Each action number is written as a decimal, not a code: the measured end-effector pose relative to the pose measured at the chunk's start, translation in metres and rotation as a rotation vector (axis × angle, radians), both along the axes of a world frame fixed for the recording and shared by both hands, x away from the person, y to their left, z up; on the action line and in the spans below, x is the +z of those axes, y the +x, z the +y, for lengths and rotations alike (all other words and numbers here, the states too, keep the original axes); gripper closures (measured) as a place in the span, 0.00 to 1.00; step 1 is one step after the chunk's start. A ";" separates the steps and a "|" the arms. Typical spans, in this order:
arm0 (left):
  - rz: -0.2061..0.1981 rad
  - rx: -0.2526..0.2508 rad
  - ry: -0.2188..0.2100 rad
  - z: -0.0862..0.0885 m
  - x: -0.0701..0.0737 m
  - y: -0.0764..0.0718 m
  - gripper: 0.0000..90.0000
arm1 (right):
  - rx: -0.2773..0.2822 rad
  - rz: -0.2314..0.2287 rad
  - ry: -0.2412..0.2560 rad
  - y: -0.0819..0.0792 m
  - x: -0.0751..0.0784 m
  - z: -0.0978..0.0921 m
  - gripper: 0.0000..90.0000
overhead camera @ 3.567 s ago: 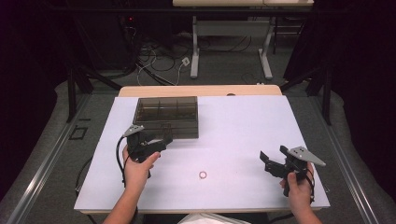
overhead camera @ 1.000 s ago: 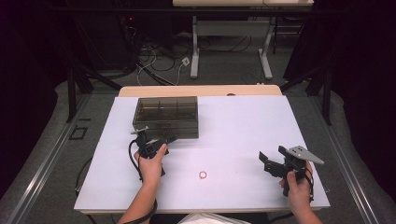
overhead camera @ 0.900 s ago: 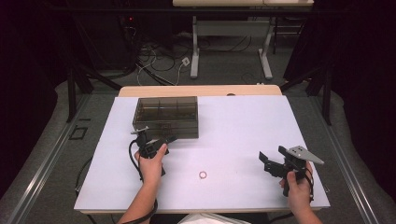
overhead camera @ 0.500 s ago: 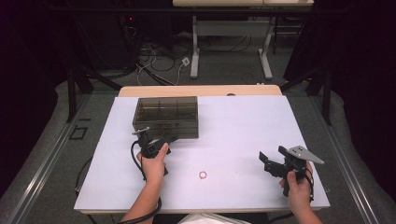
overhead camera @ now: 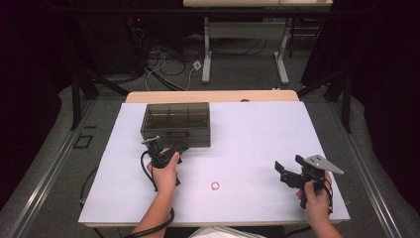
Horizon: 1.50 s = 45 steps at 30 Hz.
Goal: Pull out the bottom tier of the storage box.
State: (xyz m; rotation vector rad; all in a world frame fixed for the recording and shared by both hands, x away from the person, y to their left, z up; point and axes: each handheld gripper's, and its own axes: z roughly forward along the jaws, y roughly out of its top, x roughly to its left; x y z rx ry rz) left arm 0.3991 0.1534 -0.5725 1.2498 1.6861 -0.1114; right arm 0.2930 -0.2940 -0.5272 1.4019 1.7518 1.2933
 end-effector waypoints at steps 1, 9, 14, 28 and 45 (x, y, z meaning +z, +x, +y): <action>-0.004 0.010 0.003 -0.001 -0.001 0.001 0.58 | 0.002 -0.002 0.001 0.000 0.000 0.000 0.17; -0.002 0.016 0.022 -0.001 -0.003 0.003 0.66 | -0.004 -0.002 0.002 0.000 0.000 0.000 0.17; -0.009 0.023 0.016 0.000 -0.005 0.004 0.70 | 0.002 -0.004 -0.006 0.001 -0.001 -0.001 0.17; -0.001 0.045 0.009 0.001 -0.009 0.004 0.80 | -0.001 0.003 -0.003 0.001 -0.001 0.000 0.17; 0.017 0.038 -0.014 0.000 -0.011 0.005 0.89 | 0.006 0.006 -0.002 0.002 -0.002 0.000 0.17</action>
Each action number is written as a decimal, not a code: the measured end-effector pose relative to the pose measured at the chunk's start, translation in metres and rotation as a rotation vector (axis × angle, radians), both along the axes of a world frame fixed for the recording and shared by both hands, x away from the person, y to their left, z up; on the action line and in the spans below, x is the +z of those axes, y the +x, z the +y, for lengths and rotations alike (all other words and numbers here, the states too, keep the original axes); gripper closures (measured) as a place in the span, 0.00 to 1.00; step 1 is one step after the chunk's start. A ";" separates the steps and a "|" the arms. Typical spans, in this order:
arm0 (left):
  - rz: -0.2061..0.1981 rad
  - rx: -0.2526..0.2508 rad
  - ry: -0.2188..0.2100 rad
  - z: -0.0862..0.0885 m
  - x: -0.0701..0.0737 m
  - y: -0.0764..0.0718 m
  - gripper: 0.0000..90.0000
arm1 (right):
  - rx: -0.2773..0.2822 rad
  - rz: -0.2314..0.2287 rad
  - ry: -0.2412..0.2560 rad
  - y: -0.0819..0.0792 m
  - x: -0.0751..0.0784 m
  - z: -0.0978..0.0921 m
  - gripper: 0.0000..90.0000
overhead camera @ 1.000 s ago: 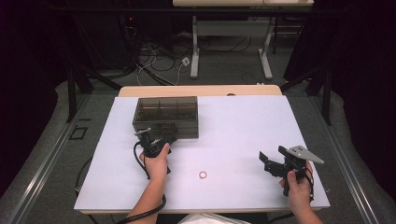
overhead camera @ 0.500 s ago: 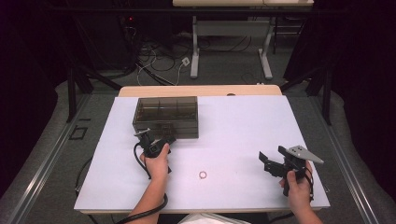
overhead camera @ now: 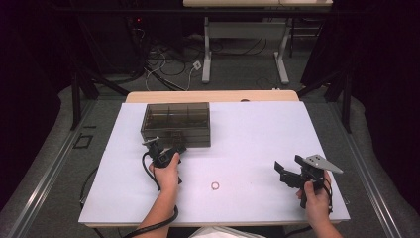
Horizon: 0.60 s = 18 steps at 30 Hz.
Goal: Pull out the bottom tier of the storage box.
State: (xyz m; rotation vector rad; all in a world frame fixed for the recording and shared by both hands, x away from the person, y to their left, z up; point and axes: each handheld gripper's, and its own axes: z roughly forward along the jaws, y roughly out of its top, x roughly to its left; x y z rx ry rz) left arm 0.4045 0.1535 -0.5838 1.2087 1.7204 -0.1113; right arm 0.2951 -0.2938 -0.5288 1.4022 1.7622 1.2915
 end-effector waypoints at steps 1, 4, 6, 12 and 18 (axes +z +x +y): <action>-0.004 0.005 0.005 -0.001 0.000 0.000 0.90 | 0.000 0.000 0.000 0.000 0.000 0.000 0.17; 0.000 0.010 -0.002 -0.001 0.000 0.000 0.90 | 0.000 -0.001 0.000 0.000 0.000 0.000 0.17; 0.000 0.012 -0.005 -0.001 0.000 0.000 0.90 | 0.001 0.000 0.002 0.000 0.000 0.000 0.17; -0.004 0.013 -0.005 -0.001 -0.001 0.000 0.91 | 0.005 0.000 0.000 0.000 0.000 0.000 0.17; -0.006 0.011 -0.007 -0.001 -0.002 -0.001 0.91 | 0.006 0.001 -0.002 0.000 0.000 0.000 0.17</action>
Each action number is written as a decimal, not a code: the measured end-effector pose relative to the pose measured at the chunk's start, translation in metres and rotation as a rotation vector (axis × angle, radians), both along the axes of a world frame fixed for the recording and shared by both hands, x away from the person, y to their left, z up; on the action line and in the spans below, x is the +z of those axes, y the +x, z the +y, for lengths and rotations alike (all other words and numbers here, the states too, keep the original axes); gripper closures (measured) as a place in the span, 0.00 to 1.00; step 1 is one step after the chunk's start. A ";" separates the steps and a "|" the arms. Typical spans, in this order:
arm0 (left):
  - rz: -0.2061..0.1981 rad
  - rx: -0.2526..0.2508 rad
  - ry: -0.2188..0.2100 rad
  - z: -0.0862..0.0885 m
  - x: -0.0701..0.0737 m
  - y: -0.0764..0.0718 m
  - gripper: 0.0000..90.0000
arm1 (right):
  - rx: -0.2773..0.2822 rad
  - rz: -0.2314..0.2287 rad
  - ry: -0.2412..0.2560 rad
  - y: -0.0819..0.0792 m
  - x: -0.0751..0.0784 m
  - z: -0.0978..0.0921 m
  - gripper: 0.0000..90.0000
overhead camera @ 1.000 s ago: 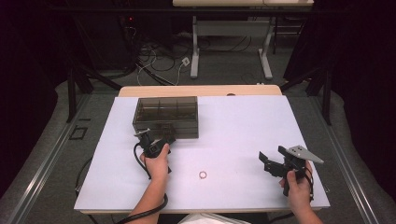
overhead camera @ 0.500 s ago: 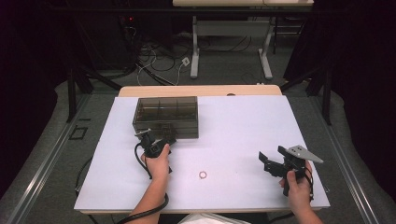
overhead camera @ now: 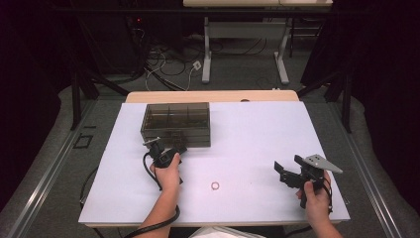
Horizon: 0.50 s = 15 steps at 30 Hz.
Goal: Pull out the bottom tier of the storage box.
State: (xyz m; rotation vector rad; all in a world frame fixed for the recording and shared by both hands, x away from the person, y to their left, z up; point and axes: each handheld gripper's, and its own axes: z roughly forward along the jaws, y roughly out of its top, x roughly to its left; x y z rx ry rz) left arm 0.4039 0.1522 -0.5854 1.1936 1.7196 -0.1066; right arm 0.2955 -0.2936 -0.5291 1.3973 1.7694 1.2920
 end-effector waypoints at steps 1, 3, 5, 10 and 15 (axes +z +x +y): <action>0.000 0.001 -0.001 0.000 0.000 0.000 0.91 | 0.002 0.003 -0.002 0.000 0.000 0.000 0.17; -0.001 0.003 -0.001 0.000 0.000 0.000 0.91 | 0.002 0.006 0.000 0.000 0.000 0.000 0.17; -0.002 0.004 -0.002 0.000 0.000 0.000 0.91 | 0.003 0.003 -0.002 0.000 0.000 0.000 0.17; -0.001 0.002 -0.001 0.000 0.000 -0.001 0.91 | 0.001 0.003 0.002 0.000 0.000 0.000 0.17; -0.007 0.004 0.000 0.000 -0.001 -0.001 0.91 | 0.002 0.003 -0.002 0.000 0.000 0.000 0.17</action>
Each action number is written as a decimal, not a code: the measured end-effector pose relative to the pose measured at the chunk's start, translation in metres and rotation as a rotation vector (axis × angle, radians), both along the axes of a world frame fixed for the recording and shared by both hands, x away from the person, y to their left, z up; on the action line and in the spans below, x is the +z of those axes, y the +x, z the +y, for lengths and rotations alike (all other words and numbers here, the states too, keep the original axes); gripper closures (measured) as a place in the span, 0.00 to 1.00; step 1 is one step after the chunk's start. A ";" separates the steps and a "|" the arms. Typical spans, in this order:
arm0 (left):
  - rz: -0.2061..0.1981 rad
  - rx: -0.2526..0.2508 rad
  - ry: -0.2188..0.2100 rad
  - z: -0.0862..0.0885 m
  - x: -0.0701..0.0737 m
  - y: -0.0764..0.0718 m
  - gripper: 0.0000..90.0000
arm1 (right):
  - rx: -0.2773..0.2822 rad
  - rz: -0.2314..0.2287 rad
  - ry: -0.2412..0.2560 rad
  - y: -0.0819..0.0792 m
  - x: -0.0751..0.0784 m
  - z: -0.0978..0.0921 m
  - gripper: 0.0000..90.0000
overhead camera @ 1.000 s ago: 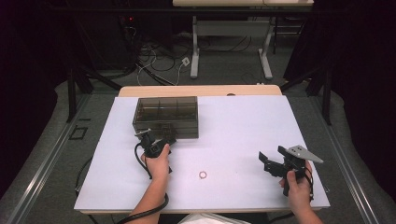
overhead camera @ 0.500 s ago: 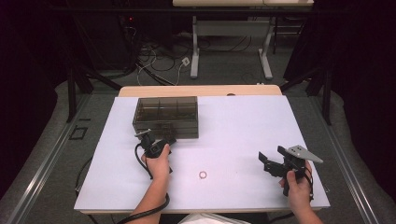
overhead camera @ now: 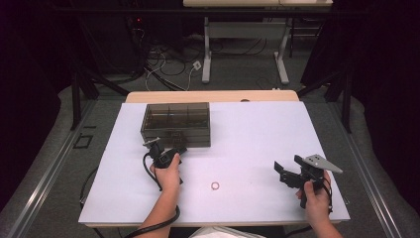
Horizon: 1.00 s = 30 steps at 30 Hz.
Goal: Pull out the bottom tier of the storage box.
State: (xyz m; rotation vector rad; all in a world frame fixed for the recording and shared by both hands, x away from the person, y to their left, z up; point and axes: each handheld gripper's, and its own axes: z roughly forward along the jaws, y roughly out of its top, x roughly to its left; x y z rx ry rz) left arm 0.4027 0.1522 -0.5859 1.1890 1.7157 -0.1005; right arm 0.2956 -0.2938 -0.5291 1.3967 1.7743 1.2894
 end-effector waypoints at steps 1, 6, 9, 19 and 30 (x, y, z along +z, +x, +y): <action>0.001 0.000 -0.001 0.000 0.000 0.000 0.91 | 0.000 0.000 0.000 0.000 0.000 0.000 0.17; 0.003 0.003 -0.001 0.000 0.000 -0.002 0.91 | -0.001 0.002 0.001 0.000 0.000 0.000 0.17; 0.005 -0.002 -0.003 0.000 0.000 -0.003 0.91 | -0.001 0.002 0.001 0.000 0.000 0.001 0.17; 0.003 0.005 -0.008 0.000 0.000 -0.007 0.91 | 0.002 0.006 0.002 0.000 0.000 0.001 0.17; 0.006 0.000 -0.018 0.001 0.000 -0.010 0.91 | 0.002 0.010 0.003 0.000 0.000 0.001 0.17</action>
